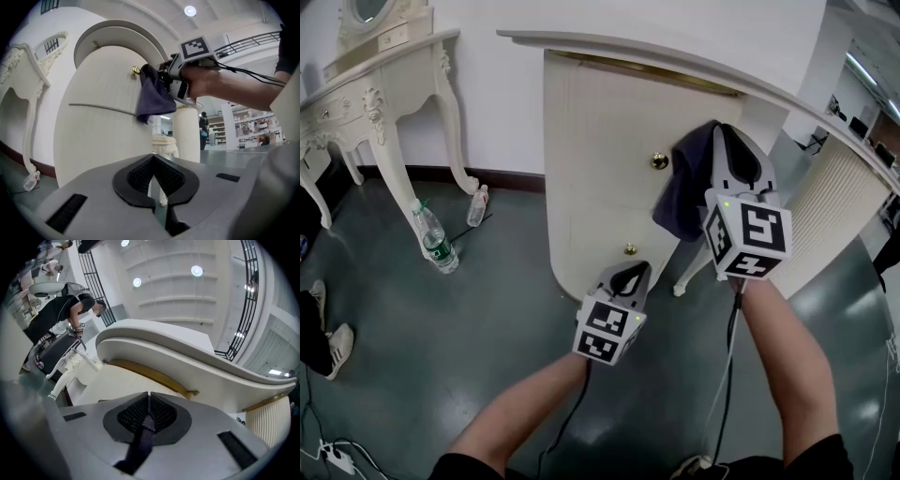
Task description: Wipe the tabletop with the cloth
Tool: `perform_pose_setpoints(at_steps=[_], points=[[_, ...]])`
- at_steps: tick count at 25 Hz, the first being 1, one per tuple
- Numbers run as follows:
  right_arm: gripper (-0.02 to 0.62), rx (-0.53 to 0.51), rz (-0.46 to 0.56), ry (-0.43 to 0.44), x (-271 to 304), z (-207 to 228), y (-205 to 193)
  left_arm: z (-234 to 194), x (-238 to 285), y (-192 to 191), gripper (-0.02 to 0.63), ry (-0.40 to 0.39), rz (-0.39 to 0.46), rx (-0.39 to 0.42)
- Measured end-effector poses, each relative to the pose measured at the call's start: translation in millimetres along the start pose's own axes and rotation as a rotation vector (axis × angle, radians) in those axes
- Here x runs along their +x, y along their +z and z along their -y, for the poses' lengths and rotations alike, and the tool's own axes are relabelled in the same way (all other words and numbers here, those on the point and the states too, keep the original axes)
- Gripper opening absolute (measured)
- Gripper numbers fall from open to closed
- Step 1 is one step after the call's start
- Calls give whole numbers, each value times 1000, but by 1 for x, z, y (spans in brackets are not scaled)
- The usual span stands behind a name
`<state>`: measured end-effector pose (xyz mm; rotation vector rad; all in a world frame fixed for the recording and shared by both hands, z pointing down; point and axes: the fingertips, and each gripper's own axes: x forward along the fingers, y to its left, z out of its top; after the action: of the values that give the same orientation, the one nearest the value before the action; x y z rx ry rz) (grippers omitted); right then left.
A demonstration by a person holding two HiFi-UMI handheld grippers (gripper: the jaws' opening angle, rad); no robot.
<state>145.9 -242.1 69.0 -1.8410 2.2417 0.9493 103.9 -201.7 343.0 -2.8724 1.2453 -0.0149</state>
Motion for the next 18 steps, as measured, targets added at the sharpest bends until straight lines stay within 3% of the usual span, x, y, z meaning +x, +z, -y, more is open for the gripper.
perform_pose_setpoints(at_steps=[9,15,18], points=[[20,17,62,-78,21,40,26,0,3,-1,8,-4,6,1],[20,35,57,-132,28,63,6,12,25,22,8,-48,27,115],[20,24,55,-151,27,65,-7,18,40,42,8,-56,58,122]])
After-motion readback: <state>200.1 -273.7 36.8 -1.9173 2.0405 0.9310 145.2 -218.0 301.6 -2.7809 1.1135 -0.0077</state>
